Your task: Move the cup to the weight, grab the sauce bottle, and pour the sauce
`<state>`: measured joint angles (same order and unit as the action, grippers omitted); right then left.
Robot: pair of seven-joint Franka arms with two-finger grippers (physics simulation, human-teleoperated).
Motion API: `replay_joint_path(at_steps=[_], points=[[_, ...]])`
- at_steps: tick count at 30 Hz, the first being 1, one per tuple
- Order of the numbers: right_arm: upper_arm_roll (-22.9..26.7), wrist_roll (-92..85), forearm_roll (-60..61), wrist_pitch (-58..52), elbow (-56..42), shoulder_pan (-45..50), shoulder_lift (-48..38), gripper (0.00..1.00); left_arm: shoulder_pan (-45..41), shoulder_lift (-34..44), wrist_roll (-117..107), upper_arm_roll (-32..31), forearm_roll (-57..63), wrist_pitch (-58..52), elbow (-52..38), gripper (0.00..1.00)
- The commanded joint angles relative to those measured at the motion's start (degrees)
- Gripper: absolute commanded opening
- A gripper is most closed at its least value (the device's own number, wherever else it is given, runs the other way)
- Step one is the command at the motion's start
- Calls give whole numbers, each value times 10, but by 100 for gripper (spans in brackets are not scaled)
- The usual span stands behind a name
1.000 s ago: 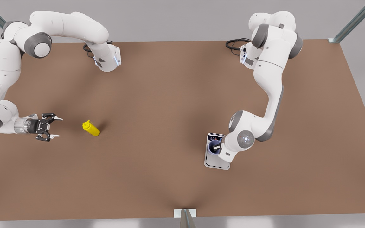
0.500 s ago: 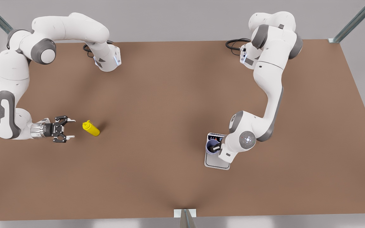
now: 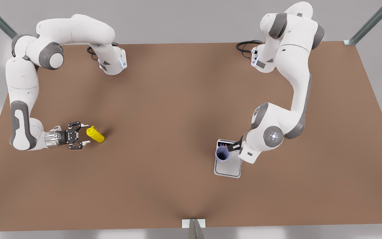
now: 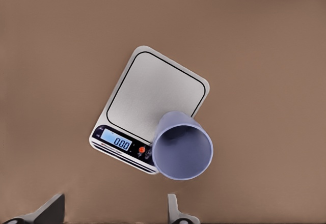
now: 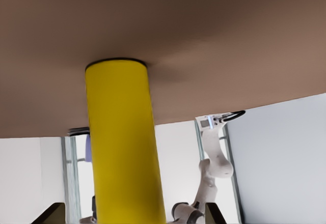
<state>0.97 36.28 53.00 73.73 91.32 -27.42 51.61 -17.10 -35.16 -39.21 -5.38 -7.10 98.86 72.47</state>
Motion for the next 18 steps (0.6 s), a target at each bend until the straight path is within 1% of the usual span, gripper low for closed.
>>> replay_joint_path(at_steps=[1,3,5,9,10,12,14,15,16,17,18], points=[[0,-5,-1,3,0,0,1,100,0,2,0,0,1,-10,-6,100],[-3,-14,-1,12,3,2,3,100,0,27,0,1,2,-55,-18,100],[-10,-22,-1,14,11,1,3,100,0,44,0,18,3,-96,-19,100],[-32,-22,-4,14,16,1,-1,100,0,89,2,47,8,-142,-19,100],[-39,-22,-4,15,16,1,-1,93,0,100,3,60,9,-145,-19,100],[-40,-22,-13,19,16,2,-1,69,0,106,28,63,9,-163,-19,100],[-61,-22,-36,27,12,3,-5,50,0,110,43,64,9,-172,-19,100],[-61,-22,-38,28,11,3,-6,44,1,111,49,70,9,-172,-19,100],[-61,-23,-39,29,11,2,-6,40,1,117,66,77,8,-176,-19,100],[-61,-29,-39,29,11,2,-7,32,3,122,117,78,18,-188,-18,100],[-62,-43,-43,29,11,2,-11,24,7,131,210,106,38,-198,-18,100]])
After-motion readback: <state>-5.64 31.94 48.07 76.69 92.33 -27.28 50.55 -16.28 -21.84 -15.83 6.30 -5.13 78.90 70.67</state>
